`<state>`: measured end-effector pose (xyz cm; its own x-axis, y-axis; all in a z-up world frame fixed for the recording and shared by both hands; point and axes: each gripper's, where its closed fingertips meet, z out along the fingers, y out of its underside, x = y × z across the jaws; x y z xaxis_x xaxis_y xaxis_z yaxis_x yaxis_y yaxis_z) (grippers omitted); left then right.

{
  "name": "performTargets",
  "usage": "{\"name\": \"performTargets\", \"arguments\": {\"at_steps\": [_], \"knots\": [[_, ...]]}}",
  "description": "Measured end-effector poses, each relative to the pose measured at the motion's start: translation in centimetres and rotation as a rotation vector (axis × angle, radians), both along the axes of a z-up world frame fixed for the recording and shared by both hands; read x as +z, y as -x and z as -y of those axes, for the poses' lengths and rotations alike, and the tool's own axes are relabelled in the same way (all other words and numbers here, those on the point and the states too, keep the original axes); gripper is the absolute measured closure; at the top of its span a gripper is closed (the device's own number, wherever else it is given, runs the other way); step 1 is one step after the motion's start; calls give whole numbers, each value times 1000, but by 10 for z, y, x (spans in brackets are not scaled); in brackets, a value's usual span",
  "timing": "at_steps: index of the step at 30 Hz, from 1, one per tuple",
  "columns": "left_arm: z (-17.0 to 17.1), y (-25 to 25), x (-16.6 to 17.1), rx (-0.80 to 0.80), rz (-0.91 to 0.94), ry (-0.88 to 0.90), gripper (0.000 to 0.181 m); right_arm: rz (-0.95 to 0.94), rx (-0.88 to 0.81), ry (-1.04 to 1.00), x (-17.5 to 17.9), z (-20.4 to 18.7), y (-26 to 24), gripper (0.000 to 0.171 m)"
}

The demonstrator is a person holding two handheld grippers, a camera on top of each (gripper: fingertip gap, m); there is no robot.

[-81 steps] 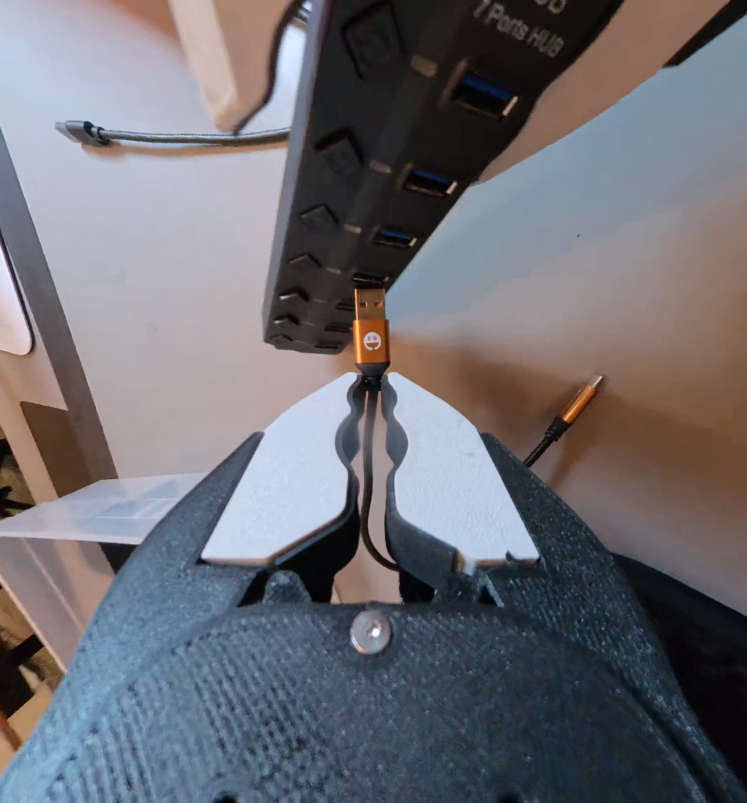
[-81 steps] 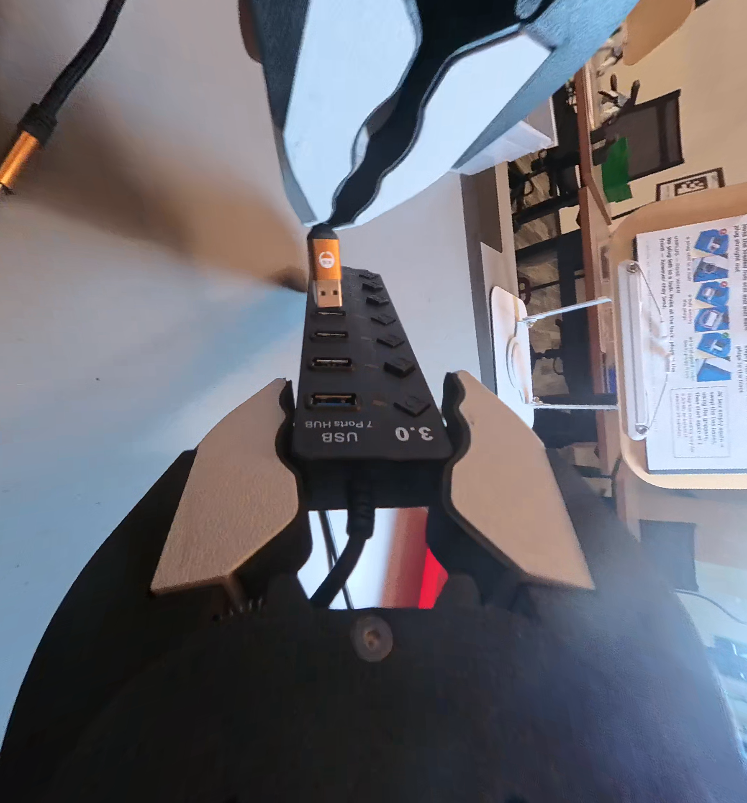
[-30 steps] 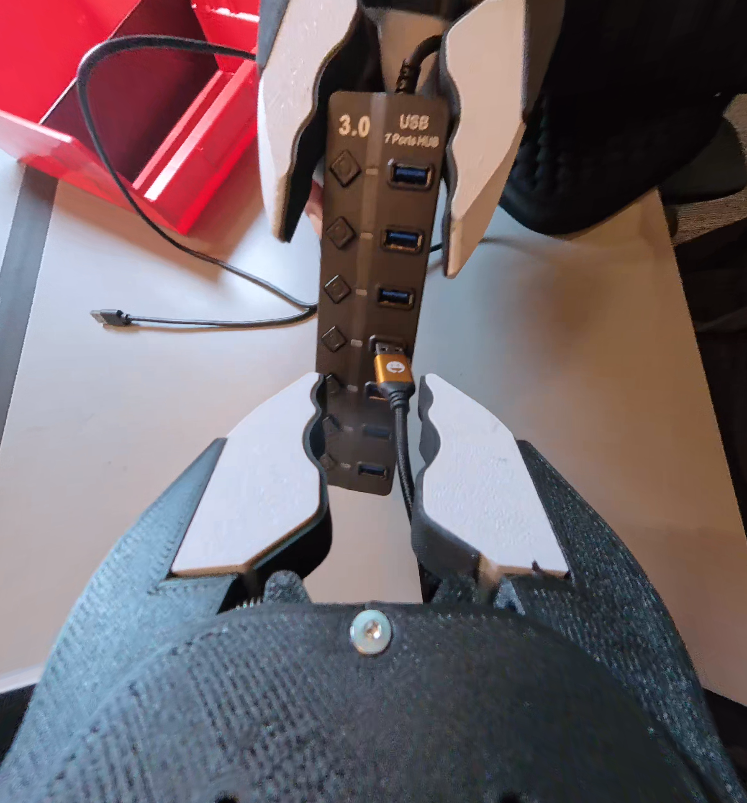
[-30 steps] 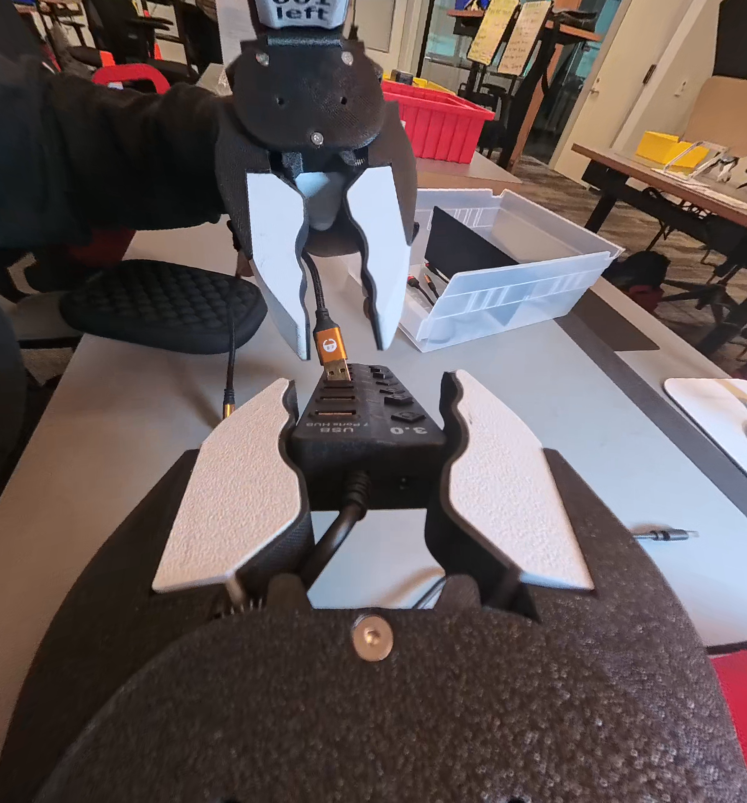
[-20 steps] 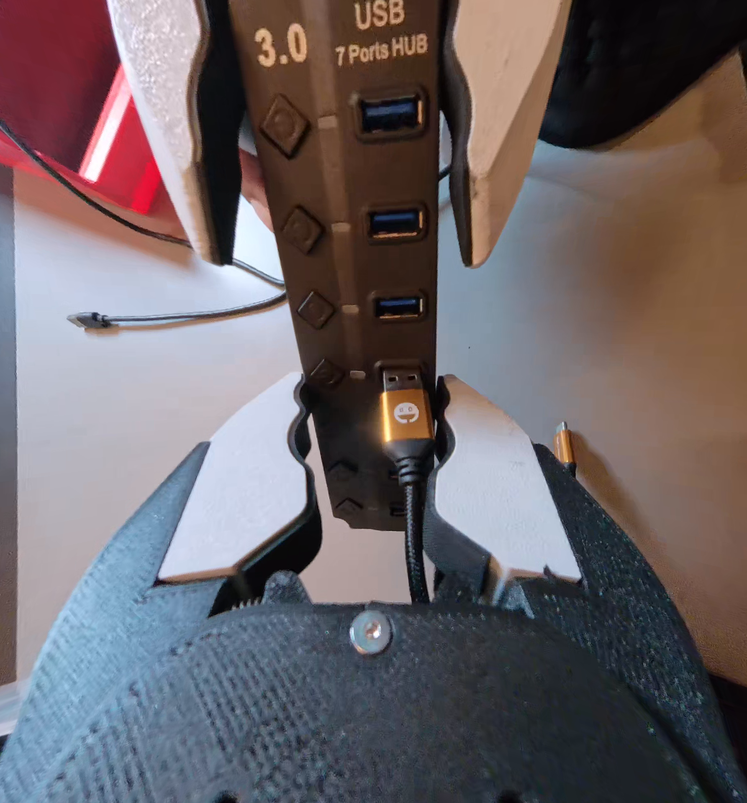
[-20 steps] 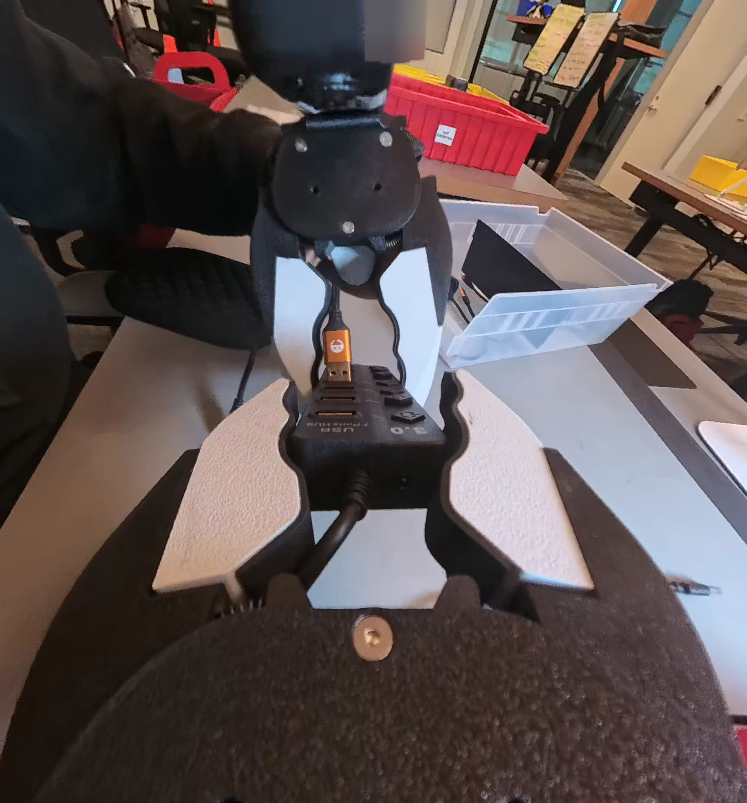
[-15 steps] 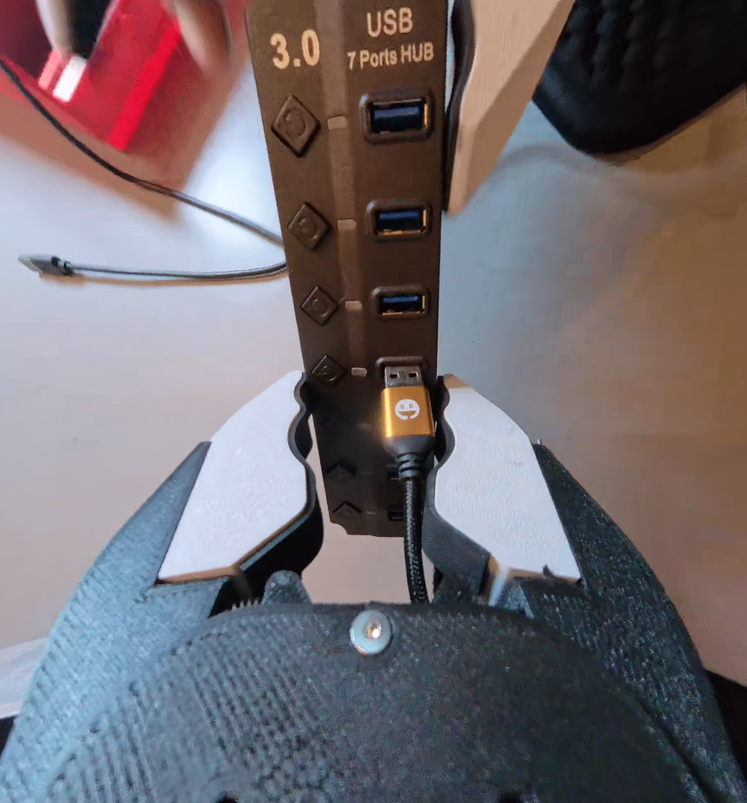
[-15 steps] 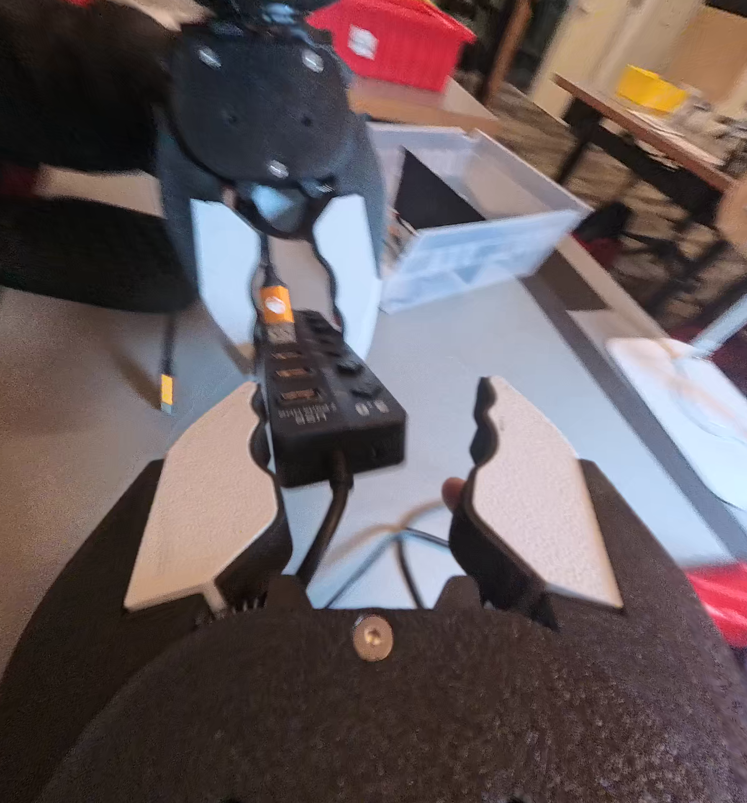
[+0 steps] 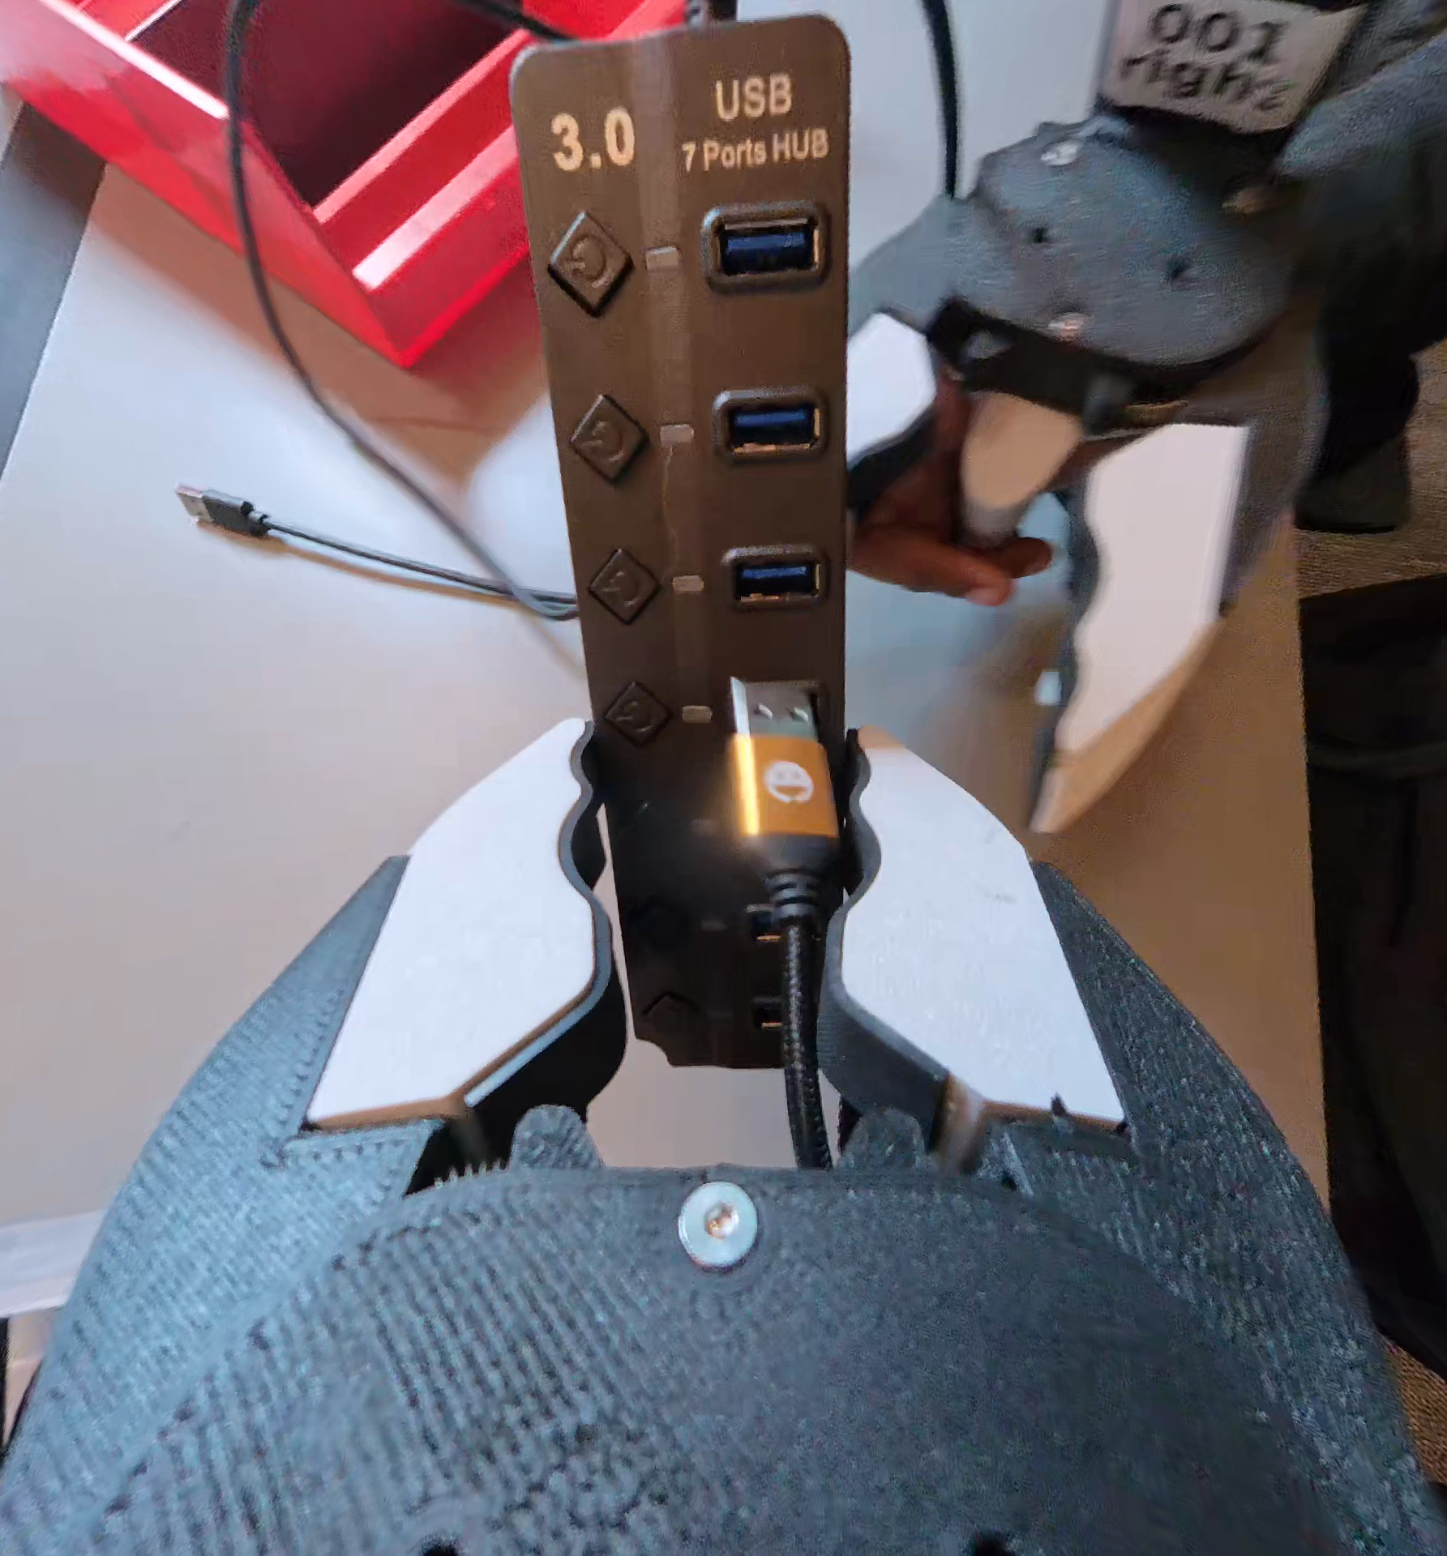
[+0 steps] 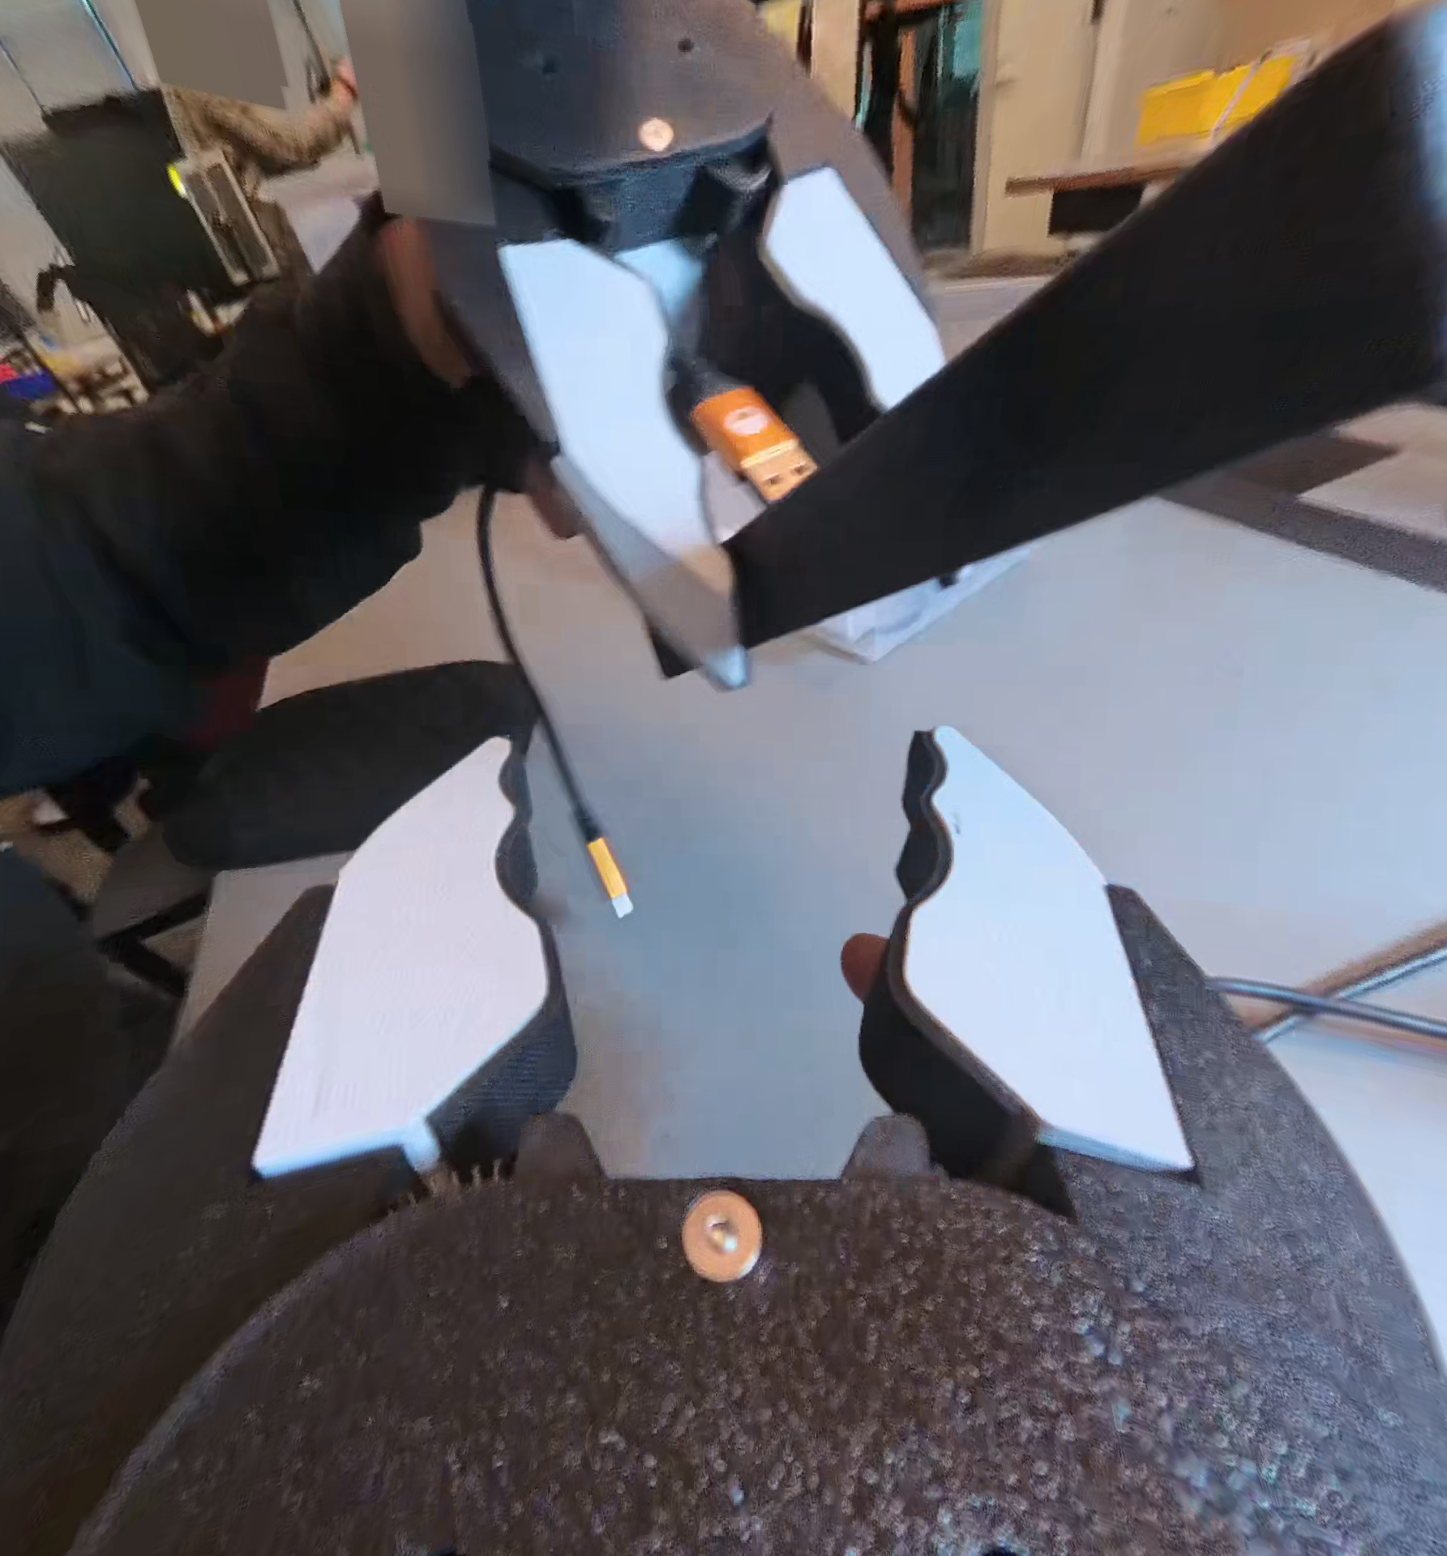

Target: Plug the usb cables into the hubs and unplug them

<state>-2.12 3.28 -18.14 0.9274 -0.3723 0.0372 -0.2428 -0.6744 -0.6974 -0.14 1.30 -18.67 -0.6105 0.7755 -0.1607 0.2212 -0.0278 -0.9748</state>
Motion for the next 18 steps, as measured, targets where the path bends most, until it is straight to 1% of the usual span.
{"name": "performTargets", "arguments": {"at_steps": [2,5,7,8,11,14,15,16,17,18], "knots": [[2,-9,3,-27,32,-9,126,-78,24,12,10,-5,7,86],[5,-17,0,-60,77,2,126,-113,145,94,22,2,6,88],[7,-16,-2,-62,85,7,126,-105,178,110,20,3,8,93],[9,-19,-2,-73,105,14,126,-98,194,124,18,3,8,101],[10,-21,-5,-78,95,23,126,-96,204,157,15,4,5,103],[8,-23,-2,-80,137,9,126,-76,231,228,17,4,1,108],[6,-19,-1,-61,127,-13,127,-80,252,228,18,4,-2,112],[5,-13,0,-43,104,-35,126,-90,258,236,20,3,-5,138],[8,-16,2,-62,134,-35,127,-103,240,251,23,1,-5,148],[9,-17,3,-67,153,-51,127,-109,230,247,24,0,-5,148]]}}
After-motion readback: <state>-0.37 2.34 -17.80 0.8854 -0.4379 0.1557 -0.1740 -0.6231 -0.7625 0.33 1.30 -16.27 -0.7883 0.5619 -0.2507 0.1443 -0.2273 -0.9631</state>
